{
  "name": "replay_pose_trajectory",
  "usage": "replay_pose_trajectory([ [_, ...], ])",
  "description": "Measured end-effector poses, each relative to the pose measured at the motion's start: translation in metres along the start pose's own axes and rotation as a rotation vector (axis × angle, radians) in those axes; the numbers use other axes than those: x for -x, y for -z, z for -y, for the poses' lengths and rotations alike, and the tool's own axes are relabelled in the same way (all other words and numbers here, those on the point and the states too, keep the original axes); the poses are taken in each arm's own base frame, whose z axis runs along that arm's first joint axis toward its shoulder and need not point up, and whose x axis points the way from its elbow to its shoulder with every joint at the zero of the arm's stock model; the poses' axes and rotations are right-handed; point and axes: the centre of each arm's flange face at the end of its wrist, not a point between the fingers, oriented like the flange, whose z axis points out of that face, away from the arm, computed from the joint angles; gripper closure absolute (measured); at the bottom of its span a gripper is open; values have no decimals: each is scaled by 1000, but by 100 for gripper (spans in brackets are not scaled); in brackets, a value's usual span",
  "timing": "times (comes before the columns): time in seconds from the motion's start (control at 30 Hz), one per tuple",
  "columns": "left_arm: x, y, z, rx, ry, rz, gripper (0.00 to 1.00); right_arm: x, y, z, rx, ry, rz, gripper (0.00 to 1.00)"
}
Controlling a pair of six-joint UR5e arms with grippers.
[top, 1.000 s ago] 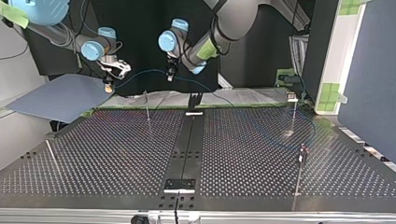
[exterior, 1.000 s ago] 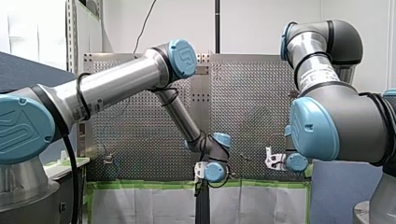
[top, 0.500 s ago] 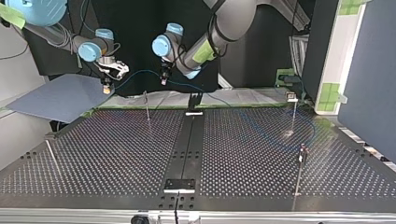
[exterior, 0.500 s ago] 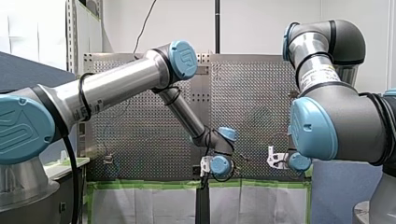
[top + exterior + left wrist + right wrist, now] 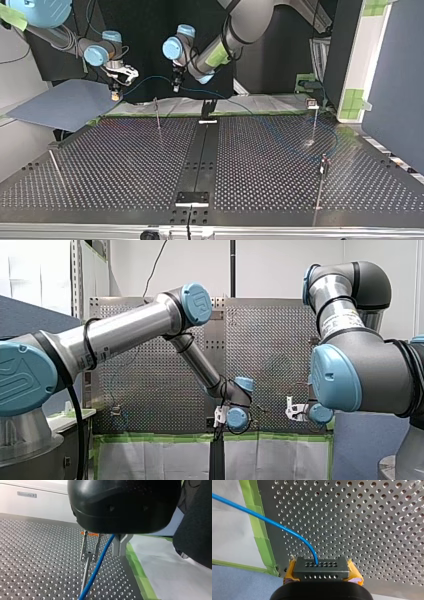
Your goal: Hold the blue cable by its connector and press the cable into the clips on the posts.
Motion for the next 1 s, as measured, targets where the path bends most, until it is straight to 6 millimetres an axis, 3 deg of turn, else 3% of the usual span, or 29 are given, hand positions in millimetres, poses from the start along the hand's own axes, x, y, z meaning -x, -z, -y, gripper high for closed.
replay_pose_trajectory([
  [0.27, -18, -18, 3, -3, 33, -14, 100, -7, -8, -1, -3, -17, -16, 100],
  [0.73, 26, -58, -4, -12, 63, 0, 100, -33, -37, -11, 4, -51, -29, 100],
  [1.0, 34, -69, -15, -8, 65, -2, 100, -37, -42, -22, 21, -81, -38, 100],
])
